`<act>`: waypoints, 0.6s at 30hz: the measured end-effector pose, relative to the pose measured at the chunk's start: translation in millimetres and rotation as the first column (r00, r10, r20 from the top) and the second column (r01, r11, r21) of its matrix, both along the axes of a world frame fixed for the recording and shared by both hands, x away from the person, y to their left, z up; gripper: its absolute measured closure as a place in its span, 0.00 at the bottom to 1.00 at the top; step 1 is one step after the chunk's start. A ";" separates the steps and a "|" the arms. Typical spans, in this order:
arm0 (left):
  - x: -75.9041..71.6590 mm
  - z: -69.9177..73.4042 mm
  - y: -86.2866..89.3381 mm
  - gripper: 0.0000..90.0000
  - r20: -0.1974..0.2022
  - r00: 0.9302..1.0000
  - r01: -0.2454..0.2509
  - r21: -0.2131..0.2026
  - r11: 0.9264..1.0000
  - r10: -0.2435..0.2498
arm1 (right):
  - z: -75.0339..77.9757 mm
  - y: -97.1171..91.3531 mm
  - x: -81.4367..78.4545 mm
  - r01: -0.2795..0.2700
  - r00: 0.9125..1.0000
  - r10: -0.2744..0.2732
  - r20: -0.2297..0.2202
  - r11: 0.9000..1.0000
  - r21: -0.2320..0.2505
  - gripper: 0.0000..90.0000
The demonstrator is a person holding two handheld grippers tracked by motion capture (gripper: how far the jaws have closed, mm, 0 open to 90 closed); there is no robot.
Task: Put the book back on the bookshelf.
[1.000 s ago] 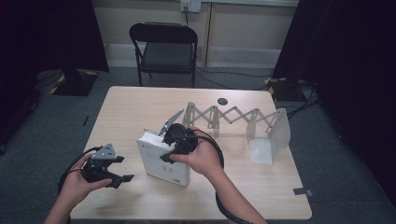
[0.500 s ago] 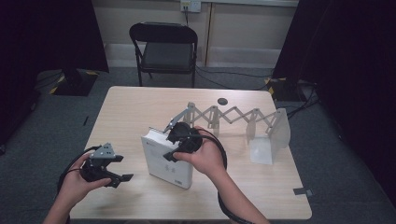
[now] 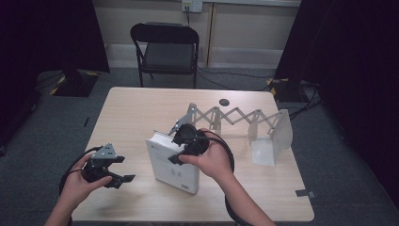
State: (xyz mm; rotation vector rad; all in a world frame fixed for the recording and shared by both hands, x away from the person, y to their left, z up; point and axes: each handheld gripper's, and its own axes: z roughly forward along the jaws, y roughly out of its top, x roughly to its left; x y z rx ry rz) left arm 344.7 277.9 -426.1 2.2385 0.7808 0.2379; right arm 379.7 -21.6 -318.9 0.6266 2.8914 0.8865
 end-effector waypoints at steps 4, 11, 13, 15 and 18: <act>0.8 0.8 -1.3 0.18 0.002 1.000 0.007 -0.002 1.000 -0.007 | 1.9 -3.5 -1.0 0.005 1.000 -0.005 0.000 1.000 0.001 0.58; 2.2 1.5 -1.8 0.18 0.004 1.000 0.006 -0.009 1.000 -0.006 | -2.3 -9.3 -3.0 0.014 1.000 -0.014 0.006 1.000 0.011 0.58; 2.4 1.9 -1.4 0.18 0.007 1.000 0.004 -0.007 1.000 -0.004 | -2.8 -10.3 -2.8 0.021 1.000 -0.021 0.004 1.000 0.018 0.57; 2.2 2.2 -1.0 0.18 0.007 1.000 0.006 -0.007 1.000 -0.006 | -4.9 -11.6 -1.4 0.024 1.000 -0.024 0.004 0.999 0.029 0.56; 1.3 1.5 -1.8 0.18 0.003 1.000 0.007 -0.003 1.000 -0.007 | -7.1 -10.7 0.3 0.026 1.000 -0.026 -0.003 0.998 0.050 0.53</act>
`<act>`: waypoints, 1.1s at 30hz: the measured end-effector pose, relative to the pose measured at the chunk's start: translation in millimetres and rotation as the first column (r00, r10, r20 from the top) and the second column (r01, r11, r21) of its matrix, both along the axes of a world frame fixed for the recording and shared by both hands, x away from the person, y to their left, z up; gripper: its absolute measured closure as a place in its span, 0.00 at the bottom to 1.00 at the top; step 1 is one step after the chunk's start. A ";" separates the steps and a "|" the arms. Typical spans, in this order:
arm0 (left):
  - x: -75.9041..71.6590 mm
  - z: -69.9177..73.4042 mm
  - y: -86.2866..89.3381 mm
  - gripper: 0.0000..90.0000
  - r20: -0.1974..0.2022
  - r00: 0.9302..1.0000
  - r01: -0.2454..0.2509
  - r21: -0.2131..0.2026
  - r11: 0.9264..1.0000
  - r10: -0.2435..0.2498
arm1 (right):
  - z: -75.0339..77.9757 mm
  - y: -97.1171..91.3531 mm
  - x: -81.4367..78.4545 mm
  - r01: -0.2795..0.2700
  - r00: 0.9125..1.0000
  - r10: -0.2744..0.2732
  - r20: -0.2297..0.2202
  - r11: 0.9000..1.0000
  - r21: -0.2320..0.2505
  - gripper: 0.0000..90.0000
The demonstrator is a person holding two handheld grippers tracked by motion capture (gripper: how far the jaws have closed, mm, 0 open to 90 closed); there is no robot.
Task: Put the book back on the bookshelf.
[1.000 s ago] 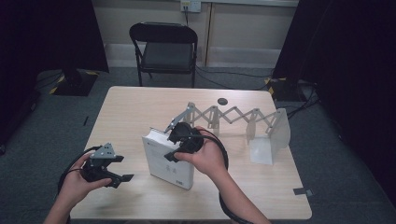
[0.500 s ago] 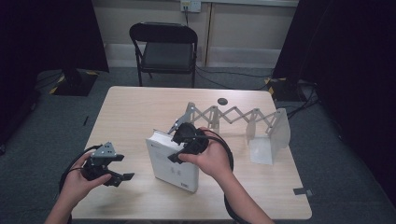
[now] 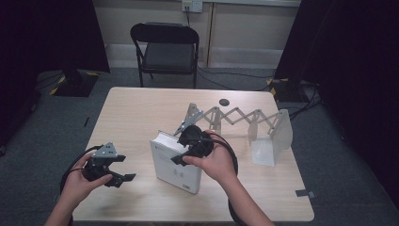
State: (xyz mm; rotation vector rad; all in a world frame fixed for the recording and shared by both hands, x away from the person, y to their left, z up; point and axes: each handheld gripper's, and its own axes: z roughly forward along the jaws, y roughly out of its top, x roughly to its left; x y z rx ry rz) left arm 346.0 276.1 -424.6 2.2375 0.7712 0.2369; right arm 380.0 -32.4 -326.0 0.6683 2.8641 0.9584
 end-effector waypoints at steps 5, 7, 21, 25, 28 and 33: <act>-0.4 0.0 -0.2 0.18 0.000 1.000 0.003 0.002 1.000 -0.003 | -3.9 15.1 3.8 -0.023 1.000 0.023 -0.022 0.999 -0.042 0.47; 0.0 -0.8 -0.5 0.18 -0.003 1.000 0.001 0.000 1.000 -0.001 | -2.8 17.4 4.2 -0.027 1.000 0.028 0.006 0.998 -0.060 0.54; 1.8 -3.2 0.7 0.18 -0.011 1.000 0.004 0.009 1.000 -0.004 | 0.9 10.6 0.1 -0.027 1.000 0.028 0.012 0.998 -0.055 0.58; 1.8 -3.0 0.7 0.18 -0.009 1.000 0.002 0.010 1.000 -0.002 | 2.4 3.9 -0.7 -0.017 1.000 0.017 0.006 0.998 -0.058 0.58; 1.7 -3.5 0.1 0.18 -0.010 1.000 0.000 0.010 1.000 0.000 | 4.4 -1.9 -1.4 -0.005 1.000 0.005 0.002 0.999 -0.051 0.58; 2.3 -2.4 -0.3 0.18 -0.006 1.000 0.000 0.005 1.000 0.000 | 10.0 -9.5 -3.3 0.001 1.000 -0.002 -0.009 0.999 -0.046 0.58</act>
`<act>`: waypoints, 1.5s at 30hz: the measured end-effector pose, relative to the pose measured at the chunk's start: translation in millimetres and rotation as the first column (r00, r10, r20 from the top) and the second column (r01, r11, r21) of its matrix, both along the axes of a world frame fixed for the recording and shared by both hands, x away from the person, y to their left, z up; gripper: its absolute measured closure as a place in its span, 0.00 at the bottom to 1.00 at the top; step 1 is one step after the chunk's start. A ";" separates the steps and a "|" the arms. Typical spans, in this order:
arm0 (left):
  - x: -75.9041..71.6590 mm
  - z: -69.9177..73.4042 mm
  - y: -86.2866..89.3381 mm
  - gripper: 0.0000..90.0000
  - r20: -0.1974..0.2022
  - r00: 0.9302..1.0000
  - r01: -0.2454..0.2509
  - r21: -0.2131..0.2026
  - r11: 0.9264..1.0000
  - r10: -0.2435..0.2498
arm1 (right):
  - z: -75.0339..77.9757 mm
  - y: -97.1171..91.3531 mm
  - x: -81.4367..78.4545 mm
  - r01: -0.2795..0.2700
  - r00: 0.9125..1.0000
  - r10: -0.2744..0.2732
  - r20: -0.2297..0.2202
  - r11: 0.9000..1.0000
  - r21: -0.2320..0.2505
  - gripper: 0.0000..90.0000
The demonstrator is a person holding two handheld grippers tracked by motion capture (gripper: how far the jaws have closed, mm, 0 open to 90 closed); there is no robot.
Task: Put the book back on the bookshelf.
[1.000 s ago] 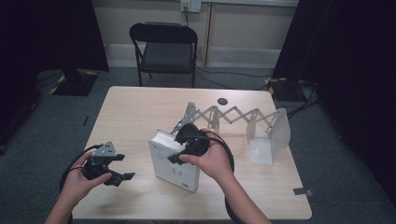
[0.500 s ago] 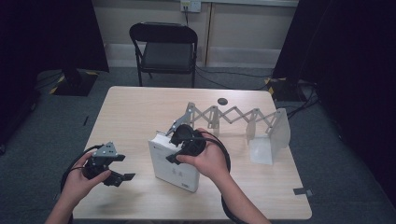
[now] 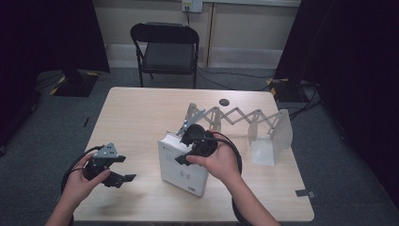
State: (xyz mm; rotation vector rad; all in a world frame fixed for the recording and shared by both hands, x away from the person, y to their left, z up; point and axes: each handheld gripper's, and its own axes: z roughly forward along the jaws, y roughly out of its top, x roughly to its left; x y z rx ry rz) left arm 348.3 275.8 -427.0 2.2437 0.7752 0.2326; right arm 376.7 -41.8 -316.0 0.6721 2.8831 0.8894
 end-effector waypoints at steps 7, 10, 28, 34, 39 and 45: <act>0.5 0.7 -0.1 0.18 -0.001 1.000 0.000 -0.001 1.000 0.000 | 5.5 -7.8 -2.7 0.007 1.000 -0.007 0.003 1.000 -0.009 0.58; 1.0 0.6 -0.4 0.18 -0.001 1.000 -0.001 -0.004 1.000 0.001 | 6.4 -11.3 -3.3 0.013 1.000 -0.013 -0.003 1.000 -0.008 0.58; 3.9 1.9 -2.1 0.18 0.004 1.000 0.007 -0.001 1.000 -0.007 | 13.4 -35.7 -6.7 0.051 0.999 -0.052 -0.013 0.998 -0.021 0.58; 3.7 2.4 -3.1 0.18 0.003 1.000 0.011 -0.001 1.000 -0.011 | 14.6 -40.0 -8.0 0.057 0.998 -0.057 -0.014 0.998 -0.029 0.58; 4.0 1.0 -3.1 0.18 -0.003 1.000 0.008 0.001 1.000 -0.008 | 15.6 -44.5 -8.5 0.067 0.998 -0.068 -0.019 0.997 -0.040 0.58; 4.3 0.6 -4.2 0.18 -0.004 1.000 0.011 0.002 1.000 -0.011 | 17.6 -51.2 -8.4 0.078 0.997 -0.079 -0.026 0.996 -0.052 0.58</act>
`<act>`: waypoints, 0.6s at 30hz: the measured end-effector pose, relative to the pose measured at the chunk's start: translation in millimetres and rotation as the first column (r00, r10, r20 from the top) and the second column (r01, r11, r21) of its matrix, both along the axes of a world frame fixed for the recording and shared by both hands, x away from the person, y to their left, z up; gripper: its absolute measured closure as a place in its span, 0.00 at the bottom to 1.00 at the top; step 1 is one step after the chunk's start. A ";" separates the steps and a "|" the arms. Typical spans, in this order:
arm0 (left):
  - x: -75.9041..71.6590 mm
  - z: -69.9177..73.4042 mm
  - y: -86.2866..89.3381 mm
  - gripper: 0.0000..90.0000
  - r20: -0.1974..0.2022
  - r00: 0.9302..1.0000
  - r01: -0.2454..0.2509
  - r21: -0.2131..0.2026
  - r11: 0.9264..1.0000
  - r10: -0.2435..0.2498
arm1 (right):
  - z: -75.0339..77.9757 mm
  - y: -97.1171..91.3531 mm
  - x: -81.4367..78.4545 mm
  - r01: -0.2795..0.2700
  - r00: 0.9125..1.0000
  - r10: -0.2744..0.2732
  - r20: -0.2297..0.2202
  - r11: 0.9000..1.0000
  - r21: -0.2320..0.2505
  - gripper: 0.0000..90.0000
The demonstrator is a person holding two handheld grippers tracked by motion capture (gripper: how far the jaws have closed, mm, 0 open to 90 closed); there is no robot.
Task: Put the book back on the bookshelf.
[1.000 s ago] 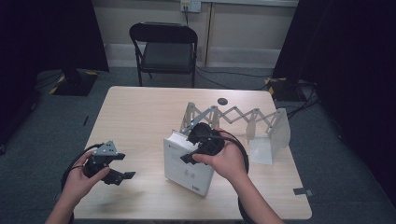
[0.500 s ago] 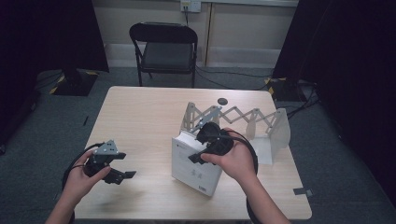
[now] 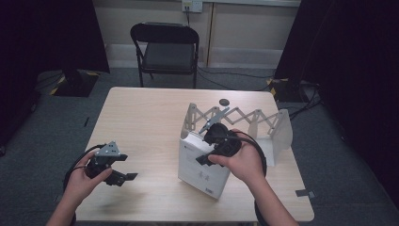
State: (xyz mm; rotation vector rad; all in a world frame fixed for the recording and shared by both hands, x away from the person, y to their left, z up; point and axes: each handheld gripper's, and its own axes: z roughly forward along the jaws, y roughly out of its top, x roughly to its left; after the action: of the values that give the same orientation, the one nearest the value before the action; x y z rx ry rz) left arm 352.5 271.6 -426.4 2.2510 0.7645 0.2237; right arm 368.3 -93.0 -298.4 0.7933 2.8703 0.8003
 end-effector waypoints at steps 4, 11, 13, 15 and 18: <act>0.6 -1.3 -0.9 0.18 -0.001 1.000 0.005 0.008 1.000 -0.005 | 0.3 -4.4 -0.9 0.009 1.000 -0.008 0.008 1.000 -0.005 0.58; 0.7 -2.1 -2.8 0.18 -0.004 1.000 0.005 0.004 1.000 -0.005 | 1.0 -10.9 -2.2 0.016 1.000 -0.016 0.001 1.000 -0.011 0.58; 0.7 -2.2 -3.1 0.18 -0.006 1.000 0.006 0.006 1.000 -0.006 | 2.0 -12.3 -2.6 0.014 1.000 -0.014 0.002 1.000 -0.014 0.58; 0.9 -2.2 -3.3 0.18 -0.004 1.000 0.007 0.008 1.000 -0.007 | 3.2 -14.0 -2.8 0.015 1.000 -0.015 0.004 1.000 -0.016 0.58; 0.7 -2.4 -3.4 0.18 -0.006 1.000 0.007 0.006 1.000 -0.007 | 4.5 -17.0 -3.2 0.022 1.000 -0.022 0.004 1.000 -0.019 0.58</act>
State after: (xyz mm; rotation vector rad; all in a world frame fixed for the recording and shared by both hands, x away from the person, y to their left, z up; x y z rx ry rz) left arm 353.3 268.3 -428.8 2.2605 0.7601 0.2165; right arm 365.2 -110.0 -293.9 0.8193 2.8564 0.7706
